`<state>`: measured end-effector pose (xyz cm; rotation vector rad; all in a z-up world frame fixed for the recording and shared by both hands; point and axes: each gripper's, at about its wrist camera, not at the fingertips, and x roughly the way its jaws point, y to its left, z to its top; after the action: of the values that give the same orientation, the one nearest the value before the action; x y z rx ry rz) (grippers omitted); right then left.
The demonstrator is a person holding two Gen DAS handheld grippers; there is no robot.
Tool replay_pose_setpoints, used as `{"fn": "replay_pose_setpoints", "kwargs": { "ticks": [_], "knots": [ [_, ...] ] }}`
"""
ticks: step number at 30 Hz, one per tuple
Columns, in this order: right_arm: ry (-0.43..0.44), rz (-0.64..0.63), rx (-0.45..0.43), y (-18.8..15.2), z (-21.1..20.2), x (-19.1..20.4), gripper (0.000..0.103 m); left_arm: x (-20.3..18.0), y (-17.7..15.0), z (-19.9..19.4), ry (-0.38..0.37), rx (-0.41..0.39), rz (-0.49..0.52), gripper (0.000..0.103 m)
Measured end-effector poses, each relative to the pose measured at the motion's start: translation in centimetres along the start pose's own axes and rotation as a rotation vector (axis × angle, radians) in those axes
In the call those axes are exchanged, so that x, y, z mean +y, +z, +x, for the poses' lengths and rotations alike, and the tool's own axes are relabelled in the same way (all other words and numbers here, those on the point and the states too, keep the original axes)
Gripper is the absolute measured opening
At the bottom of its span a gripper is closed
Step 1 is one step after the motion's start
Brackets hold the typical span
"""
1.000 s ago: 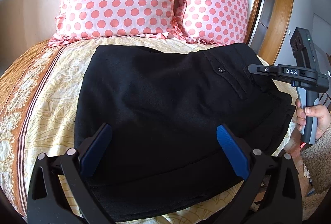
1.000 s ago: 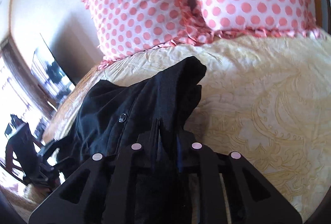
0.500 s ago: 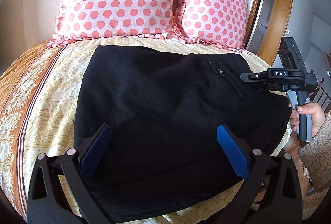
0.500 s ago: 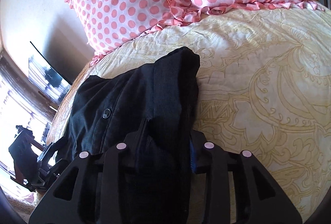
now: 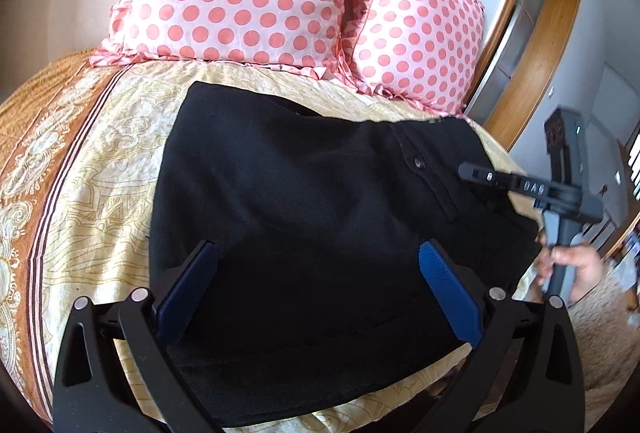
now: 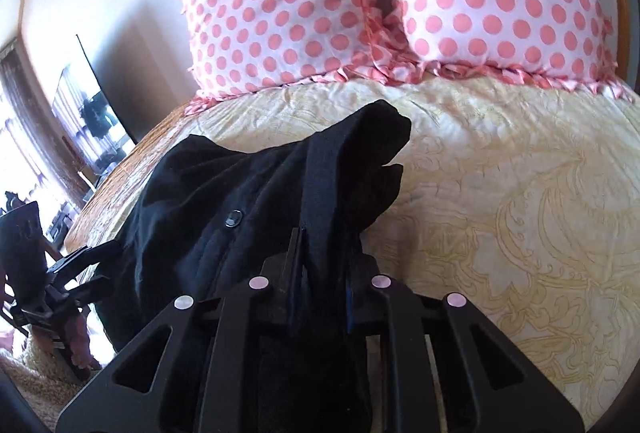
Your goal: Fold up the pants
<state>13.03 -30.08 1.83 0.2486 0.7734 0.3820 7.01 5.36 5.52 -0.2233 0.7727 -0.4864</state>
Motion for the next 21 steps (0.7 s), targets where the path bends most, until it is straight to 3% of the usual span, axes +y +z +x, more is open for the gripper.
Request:
{"fn": "replay_pose_setpoints", "kwargs": {
  "ticks": [5, 10, 14, 21],
  "knots": [
    [0.021, 0.017, -0.001, -0.1, 0.0, -0.4, 0.017, 5.4, 4.2, -0.4, -0.066, -0.014, -0.21, 0.1],
    [0.041, 0.038, 0.005, -0.2, 0.1, -0.8, 0.017, 9.2, 6.8, 3.1, -0.073, 0.101, -0.319, 0.077],
    [0.056, 0.058, 0.006, -0.4, 0.2, -1.2, 0.017, 10.2, 7.1, 5.8, -0.05, 0.185, -0.333, 0.066],
    [0.071, 0.09, 0.03, -0.4, 0.8, -1.9, 0.019, 9.8, 7.4, 7.0, 0.005, 0.212, -0.3, 0.065]
  ]
}}
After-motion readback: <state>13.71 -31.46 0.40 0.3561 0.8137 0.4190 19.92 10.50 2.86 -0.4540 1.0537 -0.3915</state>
